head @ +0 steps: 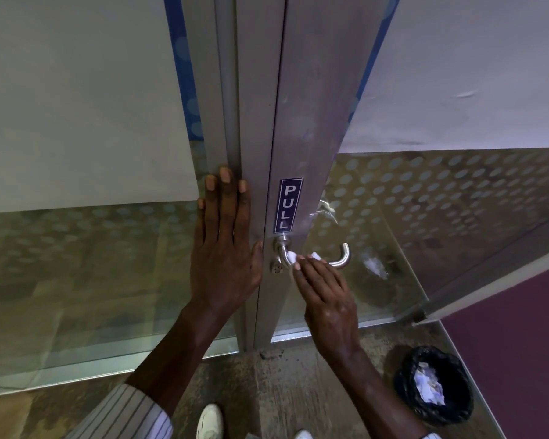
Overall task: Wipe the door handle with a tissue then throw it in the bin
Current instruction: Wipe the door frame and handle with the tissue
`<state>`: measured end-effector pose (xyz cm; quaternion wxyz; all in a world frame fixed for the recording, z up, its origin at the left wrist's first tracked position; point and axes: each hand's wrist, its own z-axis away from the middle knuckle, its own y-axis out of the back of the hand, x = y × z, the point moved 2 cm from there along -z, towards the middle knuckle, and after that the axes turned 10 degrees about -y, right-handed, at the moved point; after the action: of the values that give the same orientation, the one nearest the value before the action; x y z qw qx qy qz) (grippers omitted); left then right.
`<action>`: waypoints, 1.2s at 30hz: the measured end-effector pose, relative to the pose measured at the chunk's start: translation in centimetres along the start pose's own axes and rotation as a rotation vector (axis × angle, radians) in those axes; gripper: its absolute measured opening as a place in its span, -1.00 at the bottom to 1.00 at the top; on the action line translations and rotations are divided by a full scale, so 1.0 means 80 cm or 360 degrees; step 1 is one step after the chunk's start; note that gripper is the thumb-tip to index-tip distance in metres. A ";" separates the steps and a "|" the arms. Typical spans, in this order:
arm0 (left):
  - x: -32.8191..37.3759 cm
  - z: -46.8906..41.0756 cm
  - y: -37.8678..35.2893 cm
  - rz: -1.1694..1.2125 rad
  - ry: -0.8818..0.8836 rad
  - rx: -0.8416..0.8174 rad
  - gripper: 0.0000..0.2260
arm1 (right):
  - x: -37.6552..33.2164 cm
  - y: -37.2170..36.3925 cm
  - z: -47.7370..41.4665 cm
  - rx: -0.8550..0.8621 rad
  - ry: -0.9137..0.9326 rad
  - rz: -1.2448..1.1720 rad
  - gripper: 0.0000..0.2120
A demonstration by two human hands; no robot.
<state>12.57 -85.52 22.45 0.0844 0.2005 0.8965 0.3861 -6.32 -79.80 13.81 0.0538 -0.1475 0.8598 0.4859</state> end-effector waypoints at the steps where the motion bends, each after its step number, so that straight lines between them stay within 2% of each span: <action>1: -0.001 0.000 0.001 0.0003 0.0002 -0.0009 0.00 | 0.012 0.003 0.000 0.0015 -0.0017 0.0007 -0.43; 5: -0.005 0.002 0.002 -0.0009 -0.0025 -0.0021 0.02 | 0.058 0.023 -0.007 0.0080 -0.0082 0.0000 -0.42; 9: -0.006 0.003 0.004 0.0006 -0.0051 -0.0040 0.03 | 0.067 0.026 -0.014 0.0062 -0.0079 -0.0012 -0.45; 16: 0.000 0.001 0.004 -0.0006 -0.0011 -0.0042 0.06 | 0.016 0.008 -0.023 0.0048 0.0004 -0.0011 -0.49; 21: 0.002 0.002 0.001 -0.0031 0.0004 -0.0029 0.01 | -0.025 -0.007 -0.024 0.0028 -0.0176 0.0013 -0.60; 23: 0.001 0.002 0.000 -0.0030 0.0000 -0.0026 -0.02 | -0.024 -0.004 -0.023 0.0053 -0.0148 0.0012 -0.60; 27: -0.001 0.002 -0.002 -0.0027 -0.0006 -0.0033 -0.04 | 0.003 0.004 -0.015 0.0086 0.0017 0.0031 -0.57; 31: -0.001 0.002 -0.002 -0.0030 -0.0005 -0.0025 -0.03 | 0.064 0.022 -0.011 0.0132 -0.0072 0.0043 -0.38; 36: 0.001 -0.001 -0.001 -0.0019 -0.0003 -0.0003 0.00 | 0.078 0.028 -0.017 0.0167 -0.0244 -0.0237 -0.47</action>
<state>12.42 -85.56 22.43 0.0877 0.1953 0.8972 0.3861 -12.89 -81.14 14.91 0.1629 -0.1704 0.8640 0.4448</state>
